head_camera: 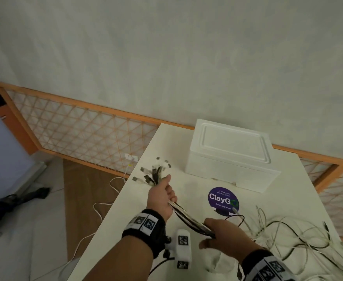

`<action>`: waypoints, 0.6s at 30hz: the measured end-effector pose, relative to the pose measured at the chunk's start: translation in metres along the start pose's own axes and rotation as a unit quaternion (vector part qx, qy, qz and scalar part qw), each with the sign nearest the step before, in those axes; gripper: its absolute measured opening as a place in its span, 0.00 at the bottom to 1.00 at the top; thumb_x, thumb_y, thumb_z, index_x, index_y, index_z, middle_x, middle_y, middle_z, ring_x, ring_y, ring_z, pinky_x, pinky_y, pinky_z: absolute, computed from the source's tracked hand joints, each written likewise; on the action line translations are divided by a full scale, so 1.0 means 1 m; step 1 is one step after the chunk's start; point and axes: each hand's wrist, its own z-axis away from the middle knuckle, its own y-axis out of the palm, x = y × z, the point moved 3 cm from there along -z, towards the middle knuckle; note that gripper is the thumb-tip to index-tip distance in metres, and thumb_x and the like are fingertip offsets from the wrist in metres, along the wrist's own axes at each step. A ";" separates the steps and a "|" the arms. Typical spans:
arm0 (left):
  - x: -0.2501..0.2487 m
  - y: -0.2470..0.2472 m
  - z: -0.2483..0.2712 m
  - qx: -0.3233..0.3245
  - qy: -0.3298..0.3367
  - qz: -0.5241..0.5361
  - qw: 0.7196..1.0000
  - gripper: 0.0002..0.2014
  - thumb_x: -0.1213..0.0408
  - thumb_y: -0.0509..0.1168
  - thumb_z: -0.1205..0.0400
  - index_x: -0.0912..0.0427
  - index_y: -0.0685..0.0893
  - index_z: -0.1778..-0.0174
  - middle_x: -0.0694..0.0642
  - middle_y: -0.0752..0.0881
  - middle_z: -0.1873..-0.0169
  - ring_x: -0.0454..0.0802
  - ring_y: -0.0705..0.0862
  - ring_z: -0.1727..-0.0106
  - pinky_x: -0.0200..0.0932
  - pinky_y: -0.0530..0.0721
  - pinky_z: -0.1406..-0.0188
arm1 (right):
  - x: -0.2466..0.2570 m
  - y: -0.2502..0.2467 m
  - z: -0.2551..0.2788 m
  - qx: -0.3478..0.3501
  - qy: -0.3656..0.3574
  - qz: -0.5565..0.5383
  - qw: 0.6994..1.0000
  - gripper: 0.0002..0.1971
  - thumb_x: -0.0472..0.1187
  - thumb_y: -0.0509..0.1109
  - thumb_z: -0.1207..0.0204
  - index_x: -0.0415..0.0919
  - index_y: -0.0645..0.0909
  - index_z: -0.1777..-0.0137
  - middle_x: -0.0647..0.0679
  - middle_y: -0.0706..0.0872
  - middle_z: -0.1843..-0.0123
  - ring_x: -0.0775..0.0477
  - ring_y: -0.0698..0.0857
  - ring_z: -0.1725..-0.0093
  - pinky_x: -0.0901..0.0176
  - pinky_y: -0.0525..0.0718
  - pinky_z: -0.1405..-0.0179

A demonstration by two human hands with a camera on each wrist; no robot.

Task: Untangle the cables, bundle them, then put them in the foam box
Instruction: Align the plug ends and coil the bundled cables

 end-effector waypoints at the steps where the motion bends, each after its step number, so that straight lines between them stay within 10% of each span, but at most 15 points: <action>1: 0.001 0.000 0.002 0.000 0.023 -0.041 0.999 0.18 0.67 0.68 0.19 0.55 0.70 0.73 0.48 0.62 0.84 0.44 0.58 0.83 0.40 0.58 0.80 | -0.002 0.001 -0.002 0.033 -0.004 -0.020 0.999 0.44 0.80 0.69 0.54 0.53 0.72 0.42 0.53 0.82 0.47 0.48 0.81 0.43 0.59 0.78 0.52; 3: 0.002 -0.001 0.004 0.004 0.072 -0.113 0.991 0.18 0.67 0.69 0.20 0.57 0.71 0.74 0.49 0.64 0.86 0.45 0.60 0.84 0.40 0.59 0.79 | 0.005 -0.003 -0.003 0.064 -0.017 -0.081 0.995 0.67 0.78 0.71 0.65 0.55 0.57 0.20 0.51 0.70 0.23 0.50 0.70 0.25 0.56 0.71 0.28; 6: 0.004 -0.004 0.007 -0.004 0.136 -0.197 0.971 0.17 0.64 0.71 0.21 0.58 0.75 0.74 0.49 0.71 0.85 0.46 0.67 0.82 0.40 0.66 0.77 | 0.037 -0.038 -0.007 -0.081 -0.082 -0.210 0.971 0.67 0.72 0.77 0.52 0.58 0.40 0.17 0.57 0.55 0.17 0.57 0.56 0.19 0.57 0.59 0.21; 11: 0.010 0.005 0.027 0.091 0.181 -0.317 0.927 0.14 0.70 0.63 0.19 0.56 0.80 0.72 0.48 0.77 0.82 0.45 0.71 0.78 0.38 0.68 0.78 | 0.092 -0.074 -0.022 -0.280 -0.137 -0.243 0.919 0.52 0.76 0.58 0.36 0.53 0.44 0.17 0.50 0.44 0.15 0.49 0.49 0.16 0.53 0.58 0.21; 15: 0.010 0.010 0.042 0.157 0.204 -0.332 0.907 0.21 0.70 0.65 0.21 0.52 0.74 0.81 0.50 0.71 0.85 0.46 0.66 0.80 0.38 0.66 0.77 | 0.086 -0.078 -0.045 -0.334 0.021 -0.359 0.871 0.55 0.82 0.63 0.49 0.57 0.59 0.21 0.46 0.40 0.16 0.38 0.52 0.17 0.37 0.62 0.21; 18: 0.008 0.011 0.043 0.181 0.201 -0.330 0.905 0.15 0.64 0.68 0.26 0.52 0.77 0.79 0.51 0.71 0.84 0.48 0.66 0.80 0.40 0.68 0.76 | 0.081 -0.078 -0.048 -0.321 0.030 -0.467 0.823 0.46 0.68 0.75 0.42 0.53 0.65 0.24 0.44 0.55 0.18 0.41 0.64 0.22 0.52 0.67 0.27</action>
